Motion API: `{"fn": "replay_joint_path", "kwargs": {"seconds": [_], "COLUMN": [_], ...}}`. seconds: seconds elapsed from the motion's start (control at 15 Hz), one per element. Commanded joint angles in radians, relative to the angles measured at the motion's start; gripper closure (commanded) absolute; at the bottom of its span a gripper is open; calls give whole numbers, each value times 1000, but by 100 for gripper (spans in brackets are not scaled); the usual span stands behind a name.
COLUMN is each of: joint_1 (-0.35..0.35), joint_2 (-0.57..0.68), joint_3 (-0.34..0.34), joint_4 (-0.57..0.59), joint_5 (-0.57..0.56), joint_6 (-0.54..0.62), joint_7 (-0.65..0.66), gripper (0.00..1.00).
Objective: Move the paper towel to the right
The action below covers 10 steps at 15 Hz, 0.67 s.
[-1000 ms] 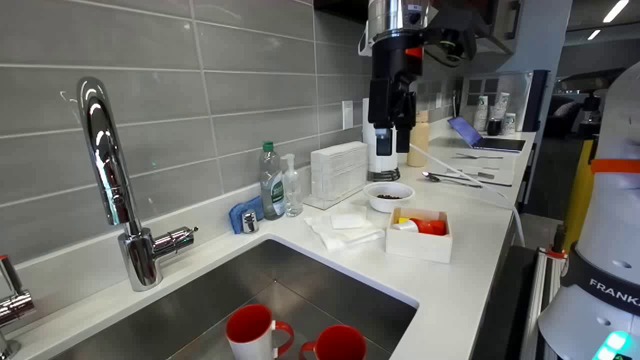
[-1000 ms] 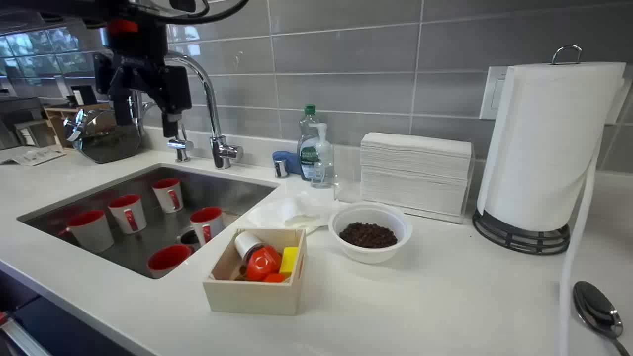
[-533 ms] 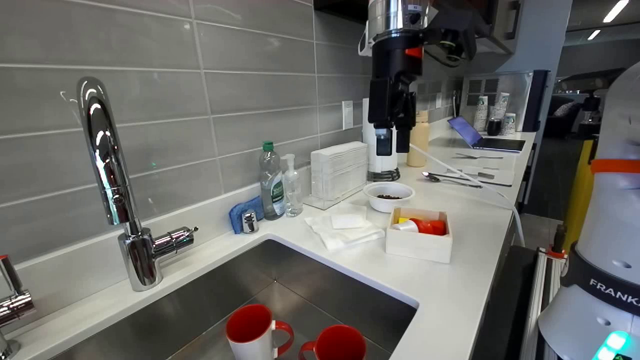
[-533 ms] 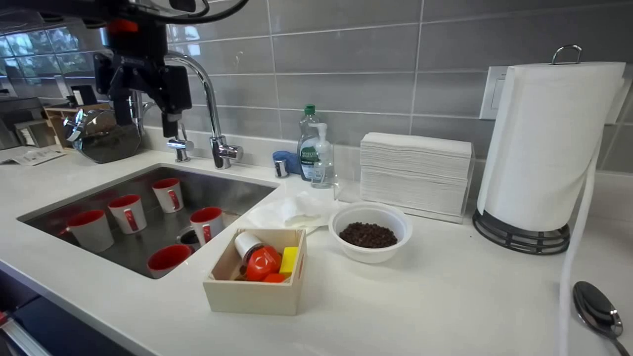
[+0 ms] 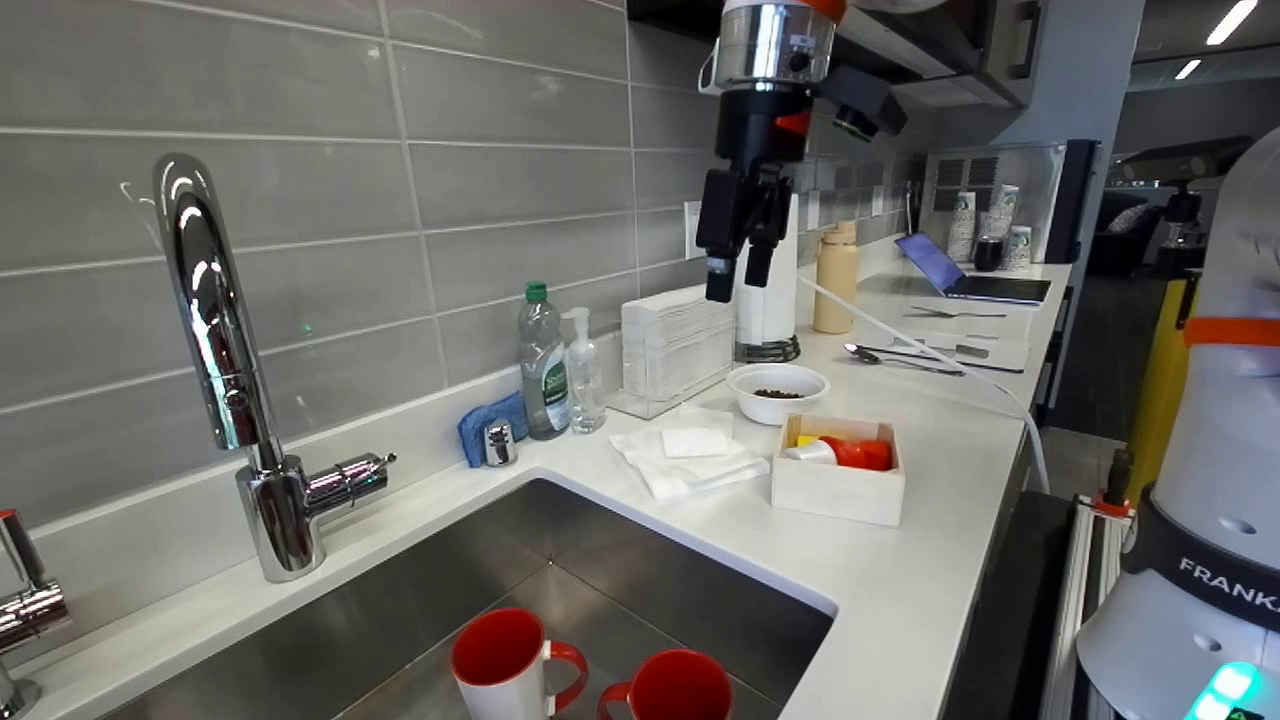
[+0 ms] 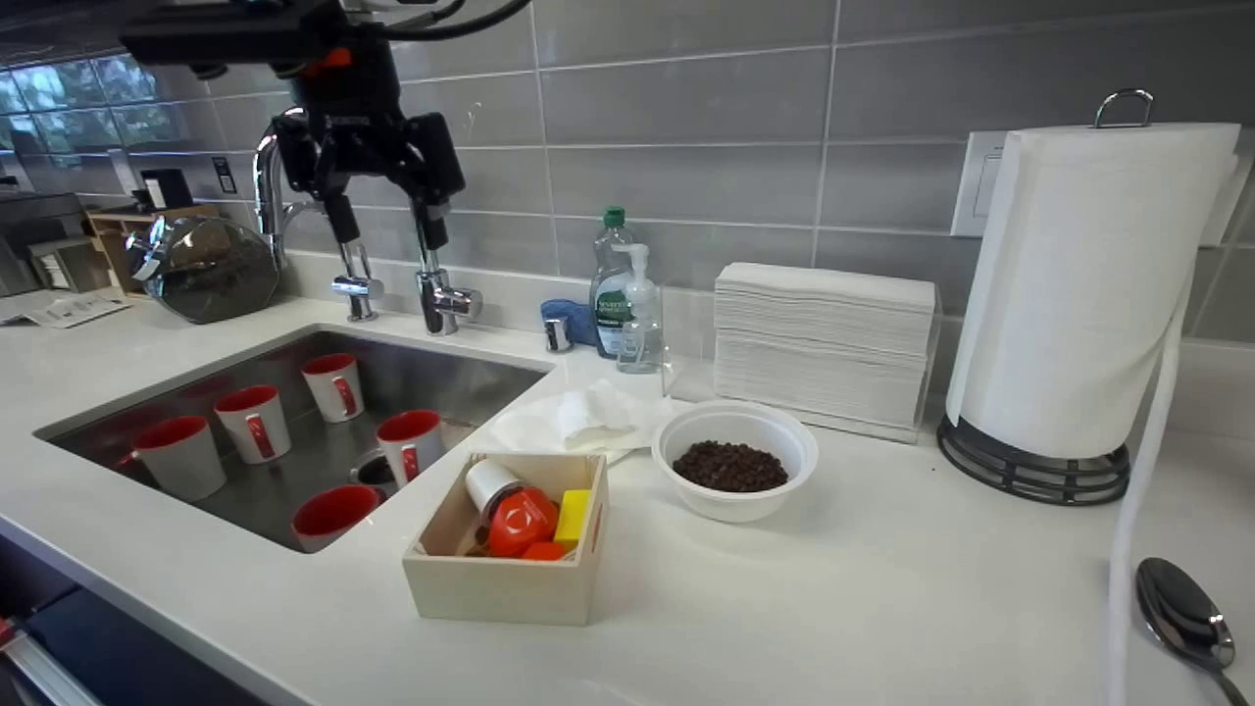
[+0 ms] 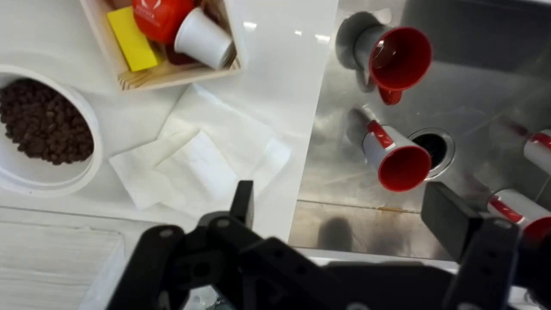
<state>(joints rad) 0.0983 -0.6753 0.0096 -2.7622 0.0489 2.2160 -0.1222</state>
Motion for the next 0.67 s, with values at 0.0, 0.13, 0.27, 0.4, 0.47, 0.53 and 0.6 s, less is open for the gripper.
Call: {"fn": "replay_joint_path", "kwargs": {"seconds": [0.0,0.13,0.27,0.4,0.47,0.53,0.6], "joint_1": [-31,-45,-61,-77,-87,-92,-104], "joint_2": [159,255,362,478,539,591,644], "joint_3": [-24,-42,-60,-77,-83,-88,-89], "joint_4": [1,-3,0,22,38,53,72], "joint_5": [-66,-96,-122,-142,-150,-150,-159], "joint_6": [233,380,511,616,658,691,719], "joint_7": [-69,-99,-130,-153,-160,-168,-167], "gripper": [0,0,0,0,0,0,0]}}
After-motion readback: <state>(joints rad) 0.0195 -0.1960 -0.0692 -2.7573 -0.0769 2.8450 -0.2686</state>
